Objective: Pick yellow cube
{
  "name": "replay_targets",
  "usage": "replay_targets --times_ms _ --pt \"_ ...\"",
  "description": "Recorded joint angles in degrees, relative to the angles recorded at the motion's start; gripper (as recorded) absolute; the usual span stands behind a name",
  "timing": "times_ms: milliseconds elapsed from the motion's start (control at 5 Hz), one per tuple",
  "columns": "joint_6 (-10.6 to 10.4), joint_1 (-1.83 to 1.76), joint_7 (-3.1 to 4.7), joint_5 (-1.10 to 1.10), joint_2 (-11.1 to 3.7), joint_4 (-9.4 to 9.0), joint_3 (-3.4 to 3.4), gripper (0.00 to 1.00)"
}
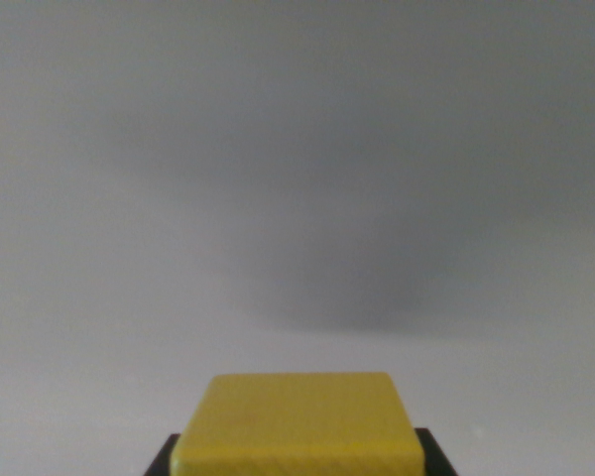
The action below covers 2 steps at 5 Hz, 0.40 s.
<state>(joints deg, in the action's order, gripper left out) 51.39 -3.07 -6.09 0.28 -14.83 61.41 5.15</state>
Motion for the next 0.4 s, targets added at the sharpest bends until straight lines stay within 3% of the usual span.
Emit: replay_targets --times_ms 200,400 --pt "2.46 0.03 0.02 0.09 0.99 1.48 0.02 1.00" --pt "2.46 0.03 0.02 0.09 0.99 1.48 0.02 1.00"
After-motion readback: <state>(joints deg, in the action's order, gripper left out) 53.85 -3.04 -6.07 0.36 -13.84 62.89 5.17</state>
